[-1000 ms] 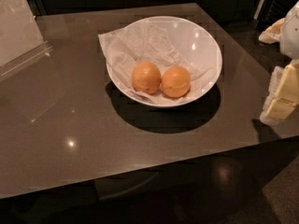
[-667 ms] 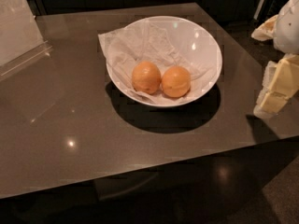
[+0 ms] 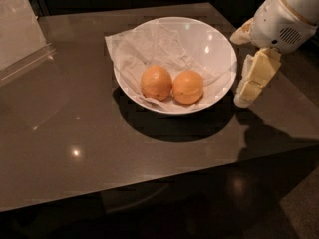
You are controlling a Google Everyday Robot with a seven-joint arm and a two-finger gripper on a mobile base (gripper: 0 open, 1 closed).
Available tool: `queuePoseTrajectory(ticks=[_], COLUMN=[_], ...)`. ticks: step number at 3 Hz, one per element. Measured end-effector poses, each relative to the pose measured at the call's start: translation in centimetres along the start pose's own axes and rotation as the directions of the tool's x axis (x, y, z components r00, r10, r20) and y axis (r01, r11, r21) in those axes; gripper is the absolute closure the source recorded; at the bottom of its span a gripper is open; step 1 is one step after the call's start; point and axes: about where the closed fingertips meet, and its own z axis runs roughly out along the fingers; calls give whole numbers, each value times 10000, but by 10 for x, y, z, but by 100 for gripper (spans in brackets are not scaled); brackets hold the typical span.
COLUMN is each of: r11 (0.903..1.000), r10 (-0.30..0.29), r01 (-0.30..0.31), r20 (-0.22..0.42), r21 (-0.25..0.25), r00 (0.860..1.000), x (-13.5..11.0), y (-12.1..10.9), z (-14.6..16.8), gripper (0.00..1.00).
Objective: Pick orange from white bowl
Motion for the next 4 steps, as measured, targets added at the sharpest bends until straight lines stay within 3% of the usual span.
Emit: queuePoseTrajectory(ticks=[1, 3, 4], r11=[9962, 9957, 9884], r10=[-72, 114, -55], r01=[111, -48, 221], r20=[458, 705, 1098], r21=[-859, -927, -1500], r00=[9989, 9974, 9939], x=[-18, -17, -29], y=[-15, -20, -28], z=[36, 46, 66], gripper=[0, 0, 0])
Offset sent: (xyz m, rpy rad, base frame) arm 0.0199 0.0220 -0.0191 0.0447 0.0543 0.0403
